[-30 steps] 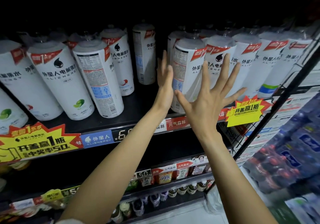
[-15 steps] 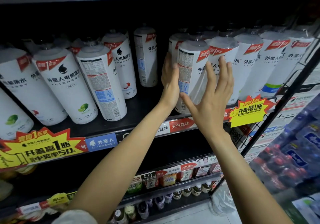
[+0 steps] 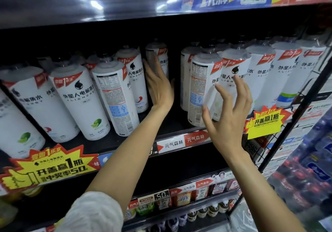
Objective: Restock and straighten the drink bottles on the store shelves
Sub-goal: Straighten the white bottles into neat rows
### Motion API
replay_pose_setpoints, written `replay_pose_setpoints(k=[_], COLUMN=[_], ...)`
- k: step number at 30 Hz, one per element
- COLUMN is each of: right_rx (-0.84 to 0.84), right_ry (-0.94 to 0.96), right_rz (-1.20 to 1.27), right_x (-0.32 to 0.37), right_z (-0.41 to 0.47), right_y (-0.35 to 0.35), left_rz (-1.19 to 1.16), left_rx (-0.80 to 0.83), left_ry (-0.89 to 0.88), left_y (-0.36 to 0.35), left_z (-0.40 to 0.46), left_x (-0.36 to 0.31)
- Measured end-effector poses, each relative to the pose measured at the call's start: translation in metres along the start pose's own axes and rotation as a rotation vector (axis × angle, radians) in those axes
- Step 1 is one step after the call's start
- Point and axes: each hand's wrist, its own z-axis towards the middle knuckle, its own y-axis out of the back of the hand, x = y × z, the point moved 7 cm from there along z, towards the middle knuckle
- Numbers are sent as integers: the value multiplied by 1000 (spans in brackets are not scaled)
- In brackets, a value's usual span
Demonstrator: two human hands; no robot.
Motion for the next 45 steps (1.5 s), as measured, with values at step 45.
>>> replay_pose_setpoints(k=[45], right_rx=[476], right_ry=[-241], right_rz=[677], right_x=[150], right_z=[-2], right_y=[-104], left_rz=[-564], left_rx=[-81], left_ry=[35], left_y=[163], left_z=[-76], left_x=[70])
